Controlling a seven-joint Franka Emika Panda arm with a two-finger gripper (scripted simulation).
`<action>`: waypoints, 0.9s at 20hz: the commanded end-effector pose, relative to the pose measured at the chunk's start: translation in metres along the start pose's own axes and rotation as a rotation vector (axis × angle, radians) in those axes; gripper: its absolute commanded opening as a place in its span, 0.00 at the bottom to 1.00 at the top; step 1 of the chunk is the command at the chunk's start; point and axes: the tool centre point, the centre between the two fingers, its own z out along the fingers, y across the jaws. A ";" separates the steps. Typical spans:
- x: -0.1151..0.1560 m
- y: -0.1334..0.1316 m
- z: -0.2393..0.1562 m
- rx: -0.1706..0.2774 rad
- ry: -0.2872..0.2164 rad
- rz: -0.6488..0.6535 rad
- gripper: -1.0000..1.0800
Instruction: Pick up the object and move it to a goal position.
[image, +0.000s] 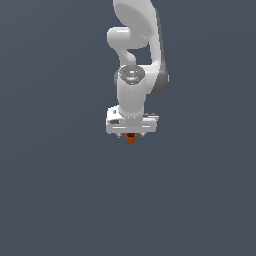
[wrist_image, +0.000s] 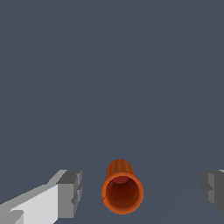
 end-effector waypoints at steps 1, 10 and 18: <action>-0.010 -0.001 0.011 -0.001 0.001 -0.004 0.96; -0.050 -0.005 0.046 -0.005 0.007 -0.020 0.96; -0.062 -0.006 0.055 -0.005 0.008 -0.025 0.96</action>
